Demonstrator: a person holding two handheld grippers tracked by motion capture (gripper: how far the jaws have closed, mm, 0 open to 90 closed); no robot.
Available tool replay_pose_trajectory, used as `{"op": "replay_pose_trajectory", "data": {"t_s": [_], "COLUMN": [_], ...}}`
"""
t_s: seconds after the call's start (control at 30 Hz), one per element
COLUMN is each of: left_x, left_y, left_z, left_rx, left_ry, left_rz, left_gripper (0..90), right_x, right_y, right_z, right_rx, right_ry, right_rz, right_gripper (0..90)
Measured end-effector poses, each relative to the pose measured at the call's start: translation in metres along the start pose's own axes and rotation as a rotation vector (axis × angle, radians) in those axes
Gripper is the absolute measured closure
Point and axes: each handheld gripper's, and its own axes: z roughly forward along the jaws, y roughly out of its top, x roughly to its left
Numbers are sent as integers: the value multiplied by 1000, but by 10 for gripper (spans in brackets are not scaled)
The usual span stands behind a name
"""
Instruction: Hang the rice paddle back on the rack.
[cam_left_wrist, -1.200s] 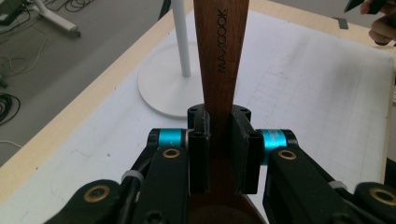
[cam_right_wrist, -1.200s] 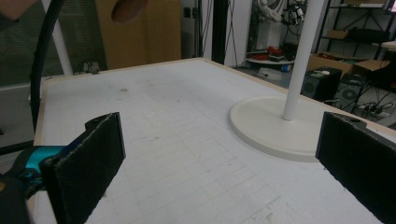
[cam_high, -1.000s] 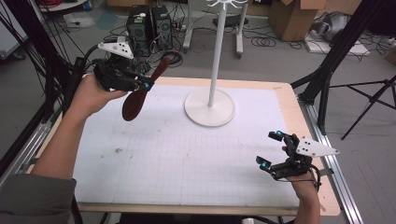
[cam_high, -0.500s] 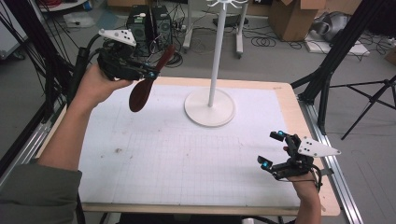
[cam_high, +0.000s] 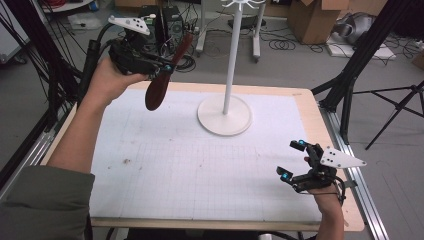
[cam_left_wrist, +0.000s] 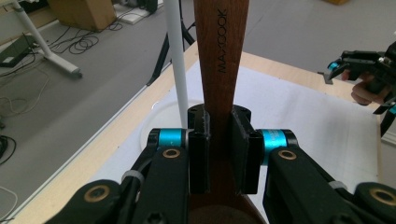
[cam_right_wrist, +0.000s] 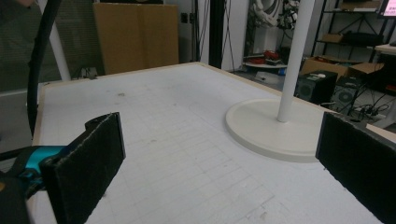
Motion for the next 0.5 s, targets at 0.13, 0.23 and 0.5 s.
{"op": "replay_pose_trajectory", "data": {"t_s": [0.13,0.23,0.5], "left_x": [1,2,4], "left_y": [4,10,24], "left_z": [3,4,7], "left_rx": [-4,-8,-16], "left_ry": [3,5,14], "left_rz": [-6,-5,1], "left_gripper": [784,784,784], "right_x": [0,-1,-3], "right_y": [0,0,-1], "right_z": [0,0,1], "right_rx": [-1,-2,3], "right_ry": [1,3,5], "right_rz": [8,6,7], "right_gripper": [5,5,5]}}
